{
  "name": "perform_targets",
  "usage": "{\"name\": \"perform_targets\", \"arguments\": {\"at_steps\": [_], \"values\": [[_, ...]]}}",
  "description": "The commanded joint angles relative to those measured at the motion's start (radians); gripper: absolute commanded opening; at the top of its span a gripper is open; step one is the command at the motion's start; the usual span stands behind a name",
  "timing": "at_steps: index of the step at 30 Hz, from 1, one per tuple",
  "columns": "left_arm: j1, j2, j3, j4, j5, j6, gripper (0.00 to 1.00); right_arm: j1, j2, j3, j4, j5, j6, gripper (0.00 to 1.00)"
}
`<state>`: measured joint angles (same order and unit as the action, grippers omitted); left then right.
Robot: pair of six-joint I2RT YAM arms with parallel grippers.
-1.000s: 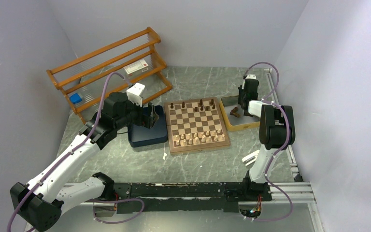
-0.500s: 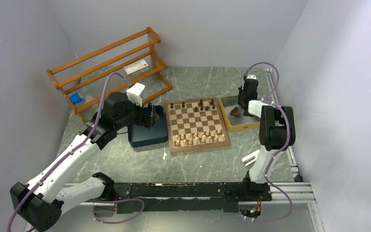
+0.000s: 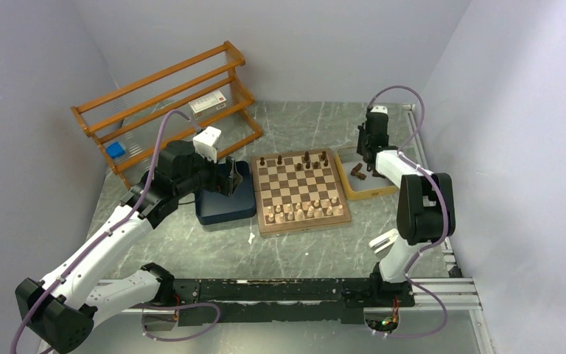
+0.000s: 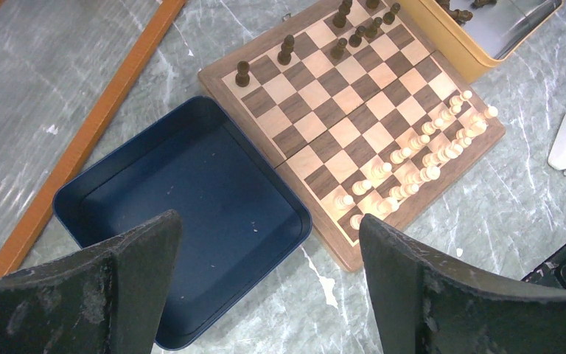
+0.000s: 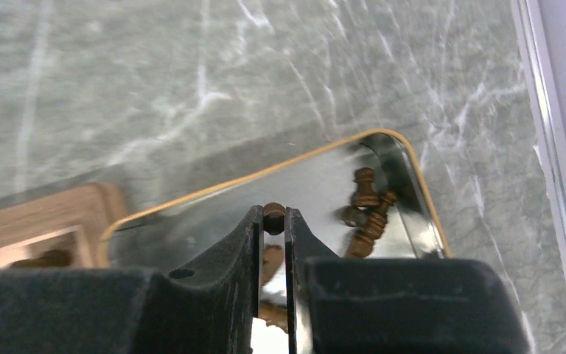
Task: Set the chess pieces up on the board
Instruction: Pick up the chess piece from the storage box, then place the chess piece on the chessboard.
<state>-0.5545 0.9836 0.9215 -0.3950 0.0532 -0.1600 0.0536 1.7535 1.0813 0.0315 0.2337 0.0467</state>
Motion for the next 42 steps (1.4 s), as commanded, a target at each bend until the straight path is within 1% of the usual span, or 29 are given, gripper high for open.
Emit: {"name": "perform_targets", "arguments": {"at_steps": [1, 11, 20, 25, 30, 37, 42], "values": [[0.003, 0.000, -0.007, 0.015, 0.017, 0.012, 0.94, 0.065, -0.080, 0.048, -0.027, 0.000, 0.025, 0.14], [0.002, -0.002, -0.007, 0.013, 0.011, 0.013, 0.94, 0.248, -0.158, 0.109, -0.135, -0.022, 0.084, 0.14], [0.002, -0.007, -0.004, 0.010, 0.003, 0.012, 0.93, 0.465, -0.183, 0.113, -0.129, -0.034, 0.156, 0.15], [0.003, -0.014, -0.004, 0.008, -0.003, 0.011, 0.93, 0.571, -0.116, 0.145, -0.119, 0.002, 0.166, 0.15], [0.002, -0.019, -0.003, 0.007, -0.012, 0.010, 0.93, 0.648, -0.033, 0.194, -0.115, 0.033, 0.164, 0.15], [0.003, -0.024, -0.003, 0.007, -0.019, 0.010, 0.93, 0.709, 0.066, 0.249, -0.114, 0.045, 0.166, 0.15], [0.002, -0.025, -0.003, 0.006, -0.020, 0.010, 0.93, 0.744, 0.142, 0.295, -0.137, 0.088, 0.162, 0.15]]}}
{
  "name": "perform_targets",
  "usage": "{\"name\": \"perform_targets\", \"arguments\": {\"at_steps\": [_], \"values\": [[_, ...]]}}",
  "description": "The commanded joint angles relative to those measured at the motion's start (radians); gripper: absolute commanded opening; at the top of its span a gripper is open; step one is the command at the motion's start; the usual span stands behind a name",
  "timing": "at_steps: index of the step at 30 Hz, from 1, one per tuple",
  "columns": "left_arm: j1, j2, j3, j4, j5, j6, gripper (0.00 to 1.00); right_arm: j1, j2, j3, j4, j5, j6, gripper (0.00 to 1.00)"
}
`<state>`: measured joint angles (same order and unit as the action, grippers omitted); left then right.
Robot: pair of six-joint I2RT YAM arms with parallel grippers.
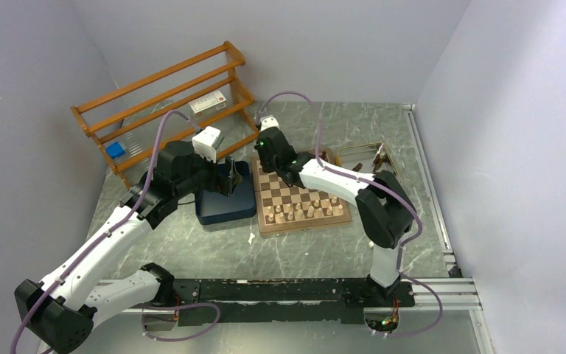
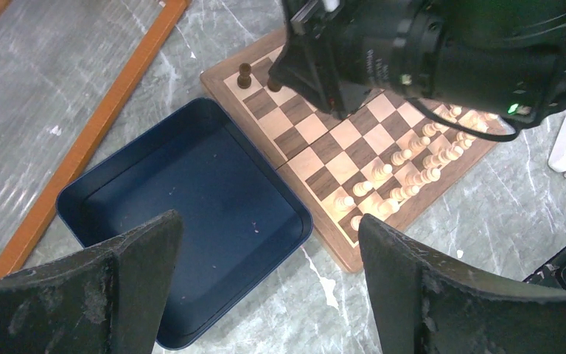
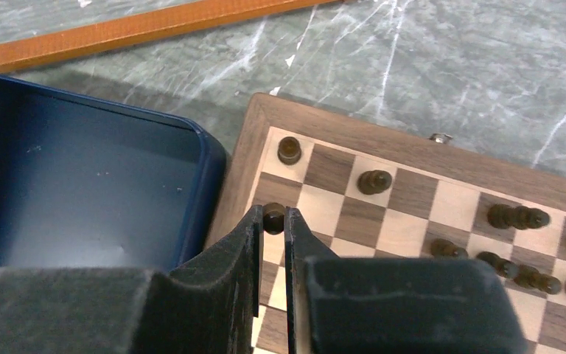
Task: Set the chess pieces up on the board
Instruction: Place the chess piece on the chessboard.
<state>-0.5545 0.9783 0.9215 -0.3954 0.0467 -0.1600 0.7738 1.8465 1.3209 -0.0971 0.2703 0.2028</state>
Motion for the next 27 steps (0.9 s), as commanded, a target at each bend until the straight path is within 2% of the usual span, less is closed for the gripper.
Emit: {"name": "perform_targets", "arguments": {"at_steps": [1, 9, 27], "values": [[0.002, -0.020, -0.003, 0.006, -0.014, 0.009, 0.93, 0.028, 0.061, 0.064, -0.013, 0.061, 0.004, 0.15], [0.003, -0.023, -0.005, 0.006, -0.011, 0.010, 0.93, 0.041, 0.136, 0.106, -0.026, 0.101, 0.001, 0.15], [0.002, -0.024, -0.006, 0.007, -0.005, 0.010, 0.93, 0.042, 0.199, 0.088, 0.032, 0.108, -0.003, 0.17]]}}
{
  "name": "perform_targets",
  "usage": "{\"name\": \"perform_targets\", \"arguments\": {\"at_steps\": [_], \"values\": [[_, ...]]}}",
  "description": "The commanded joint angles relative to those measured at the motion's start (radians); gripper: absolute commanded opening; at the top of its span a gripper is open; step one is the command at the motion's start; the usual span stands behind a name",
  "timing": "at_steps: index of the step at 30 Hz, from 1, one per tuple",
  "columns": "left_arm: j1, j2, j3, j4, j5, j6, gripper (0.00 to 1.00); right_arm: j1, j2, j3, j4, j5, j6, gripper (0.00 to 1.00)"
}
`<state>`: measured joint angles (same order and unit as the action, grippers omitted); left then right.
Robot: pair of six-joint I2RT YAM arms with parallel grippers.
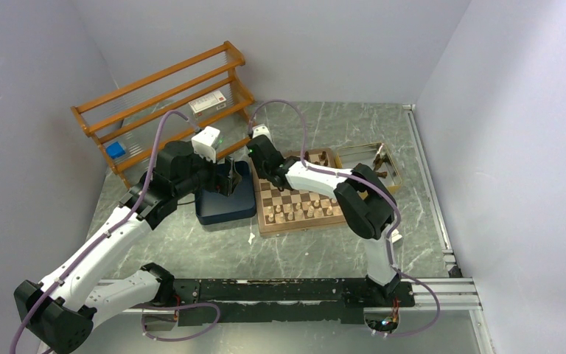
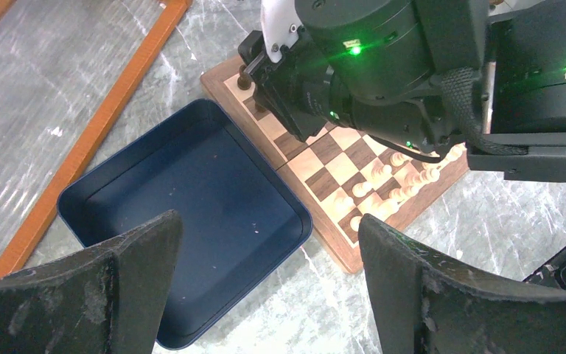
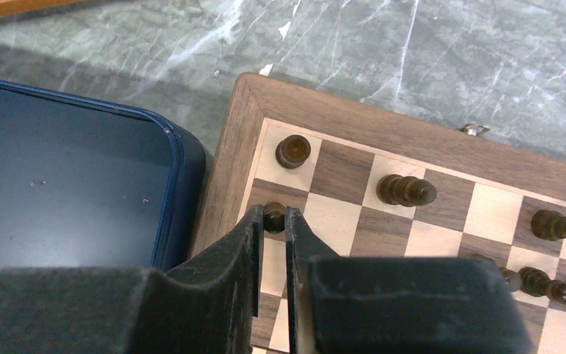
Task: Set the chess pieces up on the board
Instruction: Place the chess piece on the chessboard.
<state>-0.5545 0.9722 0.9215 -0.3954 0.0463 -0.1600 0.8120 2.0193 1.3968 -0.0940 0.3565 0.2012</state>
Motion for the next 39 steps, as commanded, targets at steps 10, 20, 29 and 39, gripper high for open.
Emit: {"name": "perform_targets", "arguments": {"at_steps": [10, 20, 29, 39], "values": [[0.002, -0.014, -0.006, 0.009, -0.002, 0.011, 0.93, 0.004, 0.034, 0.009, 0.020, 0.026, -0.008, 0.20], [0.002, -0.012, -0.007, 0.009, -0.001, 0.012, 0.93, 0.004, 0.034, 0.013, 0.022, 0.012, -0.010, 0.25], [0.003, -0.013, -0.007, 0.011, 0.002, 0.012, 0.93, 0.004, 0.043, 0.028, 0.010, 0.001, -0.008, 0.31], [0.003, -0.013, -0.008, 0.011, 0.003, 0.012, 0.93, 0.004, 0.011, 0.052, -0.021, -0.014, -0.009, 0.37]]}}
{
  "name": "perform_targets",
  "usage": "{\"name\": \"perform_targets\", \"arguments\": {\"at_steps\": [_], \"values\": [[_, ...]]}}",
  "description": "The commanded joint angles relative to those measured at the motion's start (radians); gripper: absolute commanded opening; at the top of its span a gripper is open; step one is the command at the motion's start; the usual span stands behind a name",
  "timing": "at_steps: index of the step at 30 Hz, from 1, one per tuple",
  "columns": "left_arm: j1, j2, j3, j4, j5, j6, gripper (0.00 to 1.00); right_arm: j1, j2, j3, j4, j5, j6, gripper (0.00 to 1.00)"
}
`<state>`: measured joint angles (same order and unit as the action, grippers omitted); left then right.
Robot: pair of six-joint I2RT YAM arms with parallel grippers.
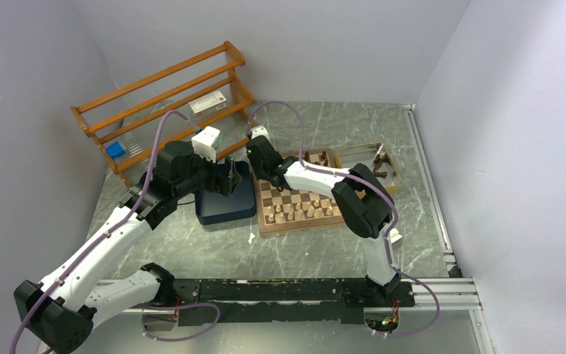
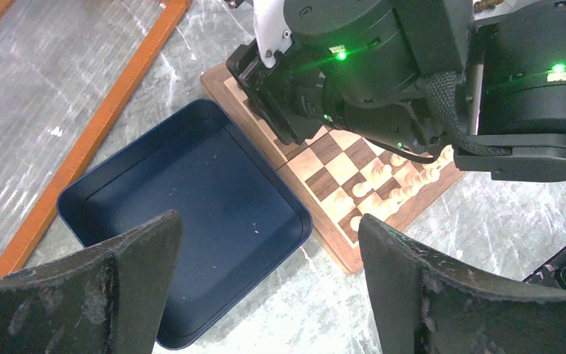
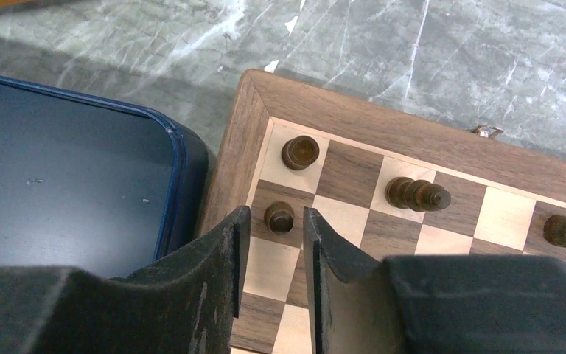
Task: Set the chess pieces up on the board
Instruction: Place the chess piece on the chessboard.
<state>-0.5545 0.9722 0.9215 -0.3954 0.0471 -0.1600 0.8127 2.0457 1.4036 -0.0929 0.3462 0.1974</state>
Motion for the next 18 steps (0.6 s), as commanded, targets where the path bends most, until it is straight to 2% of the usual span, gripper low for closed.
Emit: {"name": "perform_targets", "arguments": {"at_steps": [1, 8, 18], "values": [[0.002, -0.012, -0.008, 0.010, 0.003, 0.012, 0.93, 0.003, -0.026, 0.046, -0.031, -0.004, -0.005, 0.37], [0.002, -0.006, -0.007, 0.013, 0.010, 0.011, 0.93, -0.047, -0.154, -0.016, -0.035, -0.004, -0.009, 0.38], [0.003, -0.001, -0.010, 0.018, 0.018, 0.011, 0.93, -0.244, -0.358, -0.151, -0.044, -0.012, 0.000, 0.38]]}}
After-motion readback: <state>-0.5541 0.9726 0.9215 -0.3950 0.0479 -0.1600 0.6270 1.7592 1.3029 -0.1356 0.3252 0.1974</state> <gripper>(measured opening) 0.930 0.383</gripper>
